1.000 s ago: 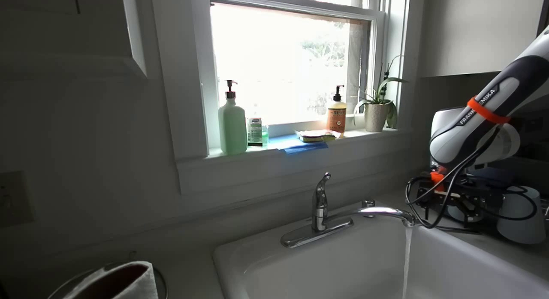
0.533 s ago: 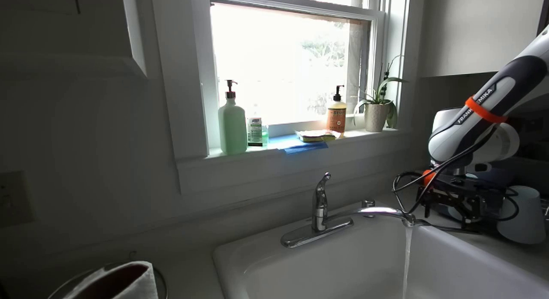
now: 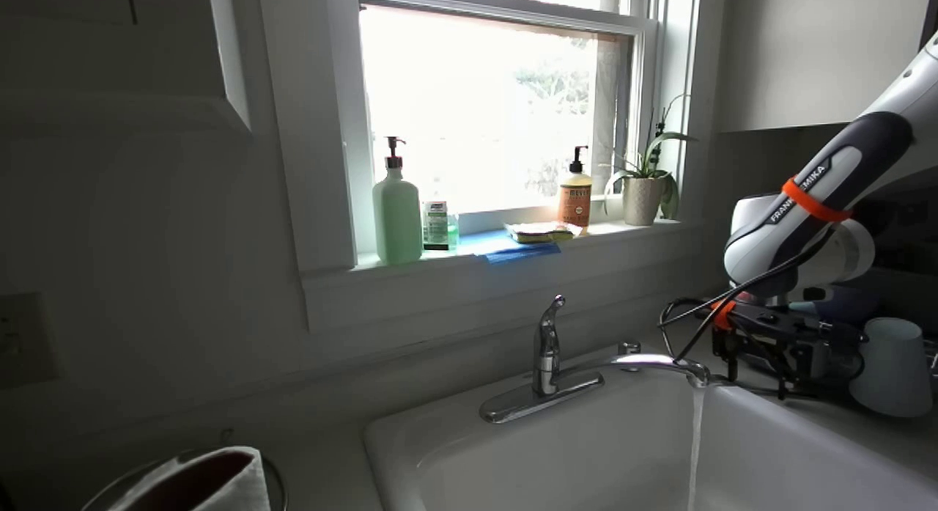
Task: Turn the faucet on then rinse the fork under it
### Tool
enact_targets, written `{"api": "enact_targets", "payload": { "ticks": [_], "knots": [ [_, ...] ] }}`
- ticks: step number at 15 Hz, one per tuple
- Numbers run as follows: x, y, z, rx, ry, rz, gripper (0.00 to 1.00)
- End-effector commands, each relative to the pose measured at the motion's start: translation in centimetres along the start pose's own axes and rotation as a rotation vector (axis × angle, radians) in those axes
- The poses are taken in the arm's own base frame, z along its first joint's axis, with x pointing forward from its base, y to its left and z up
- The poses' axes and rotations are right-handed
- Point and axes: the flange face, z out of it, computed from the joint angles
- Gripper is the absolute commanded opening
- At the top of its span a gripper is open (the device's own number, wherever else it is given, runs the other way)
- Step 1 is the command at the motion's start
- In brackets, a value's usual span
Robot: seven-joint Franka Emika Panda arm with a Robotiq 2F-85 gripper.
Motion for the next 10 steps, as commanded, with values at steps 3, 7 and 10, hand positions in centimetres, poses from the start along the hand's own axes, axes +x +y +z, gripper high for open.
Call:
{"api": "enact_targets", "payload": {
  "ticks": [3,7,10],
  "knots": [
    [0.3,-1.5,0.3,0.015,-0.003,0.021,0.35],
    [0.3,-2.1,0.4,0.016,-0.005,0.017,0.07],
    [0.4,-2.2,0.4,0.009,-0.009,0.013,0.48]
  ]
}}
